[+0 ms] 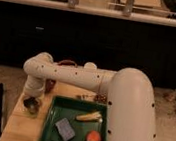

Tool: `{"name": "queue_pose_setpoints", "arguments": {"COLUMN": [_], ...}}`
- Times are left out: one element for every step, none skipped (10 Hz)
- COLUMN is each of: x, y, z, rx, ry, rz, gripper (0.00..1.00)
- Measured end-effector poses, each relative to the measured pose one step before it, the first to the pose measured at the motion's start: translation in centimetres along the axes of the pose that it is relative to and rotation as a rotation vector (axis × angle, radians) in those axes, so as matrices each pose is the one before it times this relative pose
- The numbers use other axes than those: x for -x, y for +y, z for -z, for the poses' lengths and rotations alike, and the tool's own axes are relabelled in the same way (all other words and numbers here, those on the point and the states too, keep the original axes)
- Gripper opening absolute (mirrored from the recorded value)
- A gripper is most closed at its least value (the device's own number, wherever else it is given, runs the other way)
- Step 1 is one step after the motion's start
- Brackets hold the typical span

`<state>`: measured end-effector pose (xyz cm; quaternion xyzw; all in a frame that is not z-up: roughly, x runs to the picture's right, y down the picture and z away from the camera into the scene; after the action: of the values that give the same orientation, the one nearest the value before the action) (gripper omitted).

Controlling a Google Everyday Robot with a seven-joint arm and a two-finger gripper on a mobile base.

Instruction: Stack cups on top of each other

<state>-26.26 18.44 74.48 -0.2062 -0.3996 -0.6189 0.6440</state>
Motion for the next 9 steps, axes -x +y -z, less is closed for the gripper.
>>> {"name": "queue_pose_setpoints", "arguments": {"x": [0.017,0.030,-0.015,-0.007,-0.023,-0.019,-0.051,-0.047,-0.025], "y": [-0.010,0.023,0.077,-0.023,-0.008,0.012,-0.063,-0.028,-0.026], "z": [-0.112,-0.143,-0.067,-0.013,0.002,0.020,0.123,0.111,0.099], "rx": [-0.00034,0.00044,0.00038,-0.00021,0.00035,0.00044,0.00035,0.00077,0.00086], "ry": [0.00144,0.00088,0.00189,0.00248,0.00360,0.00087,0.00321,0.00305,0.00278], "rz": [0.00235,0.00211,0.00108,0.00271,0.00592,0.00114,0.00216,0.00121,0.00143], "gripper": [0.76,0.80,0.80,0.80,0.80,0.80,0.80,0.80,0.80]}}
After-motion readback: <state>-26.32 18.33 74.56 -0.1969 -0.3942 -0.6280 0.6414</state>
